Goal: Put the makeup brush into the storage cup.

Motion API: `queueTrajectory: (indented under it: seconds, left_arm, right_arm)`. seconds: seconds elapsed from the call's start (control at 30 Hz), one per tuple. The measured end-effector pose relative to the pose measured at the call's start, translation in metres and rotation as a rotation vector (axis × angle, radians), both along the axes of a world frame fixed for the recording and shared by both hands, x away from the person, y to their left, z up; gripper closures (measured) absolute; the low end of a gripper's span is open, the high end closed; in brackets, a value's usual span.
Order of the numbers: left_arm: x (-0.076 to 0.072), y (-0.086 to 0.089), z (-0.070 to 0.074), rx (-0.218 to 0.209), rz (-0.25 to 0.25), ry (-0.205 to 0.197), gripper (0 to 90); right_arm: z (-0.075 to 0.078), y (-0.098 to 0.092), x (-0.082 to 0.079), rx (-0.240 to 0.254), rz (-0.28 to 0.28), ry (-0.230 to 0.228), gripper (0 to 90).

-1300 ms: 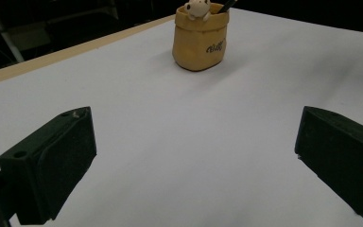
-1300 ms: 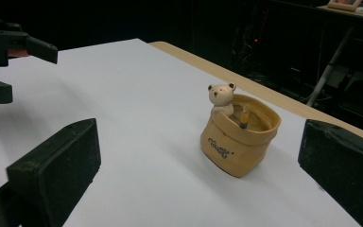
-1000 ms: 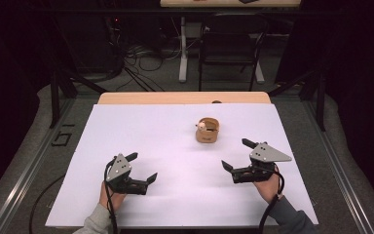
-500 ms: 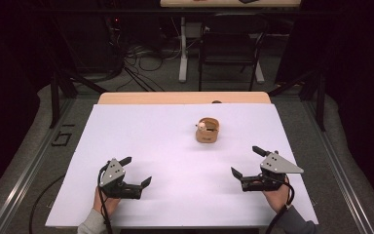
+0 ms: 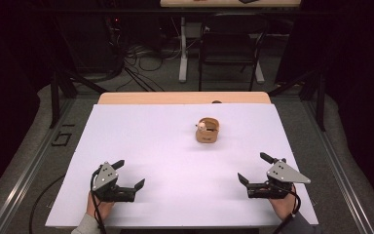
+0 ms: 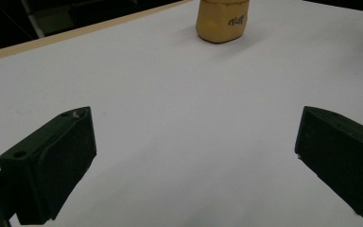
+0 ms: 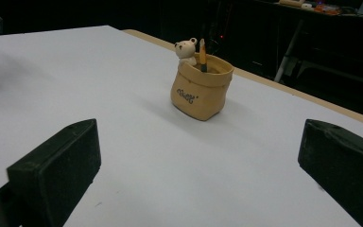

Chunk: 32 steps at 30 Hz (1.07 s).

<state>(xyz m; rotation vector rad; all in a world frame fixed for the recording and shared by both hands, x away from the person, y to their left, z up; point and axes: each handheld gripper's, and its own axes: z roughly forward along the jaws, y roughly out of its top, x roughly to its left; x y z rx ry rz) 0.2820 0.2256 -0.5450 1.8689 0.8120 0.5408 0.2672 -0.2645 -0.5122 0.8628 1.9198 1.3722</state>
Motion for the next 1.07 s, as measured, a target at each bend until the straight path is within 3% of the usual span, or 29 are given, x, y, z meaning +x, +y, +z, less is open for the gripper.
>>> queueTrajectory:
  seconds: [0.2, 0.43, 0.73, 1.07]
  left_arm:
    - [-0.004, 0.000, -0.003, 0.015, -0.014, -0.001, 0.0]
    - [-0.012, 0.006, -0.003, 0.019, -0.006, -0.047, 0.0]
    - [-0.018, 0.013, -0.003, 0.033, 0.015, -0.051, 0.0]
    - [-0.016, 0.012, -0.003, 0.034, 0.019, -0.039, 0.0]
  right_arm:
    - [-0.005, -0.004, -0.008, -0.015, 0.024, -0.009, 0.0]
    - [-0.007, -0.007, -0.012, -0.022, 0.019, -0.010, 0.0]
    - [-0.006, -0.012, -0.019, -0.027, 0.013, -0.005, 0.0]
    - [-0.008, -0.011, -0.016, -0.028, 0.022, -0.012, 0.0]
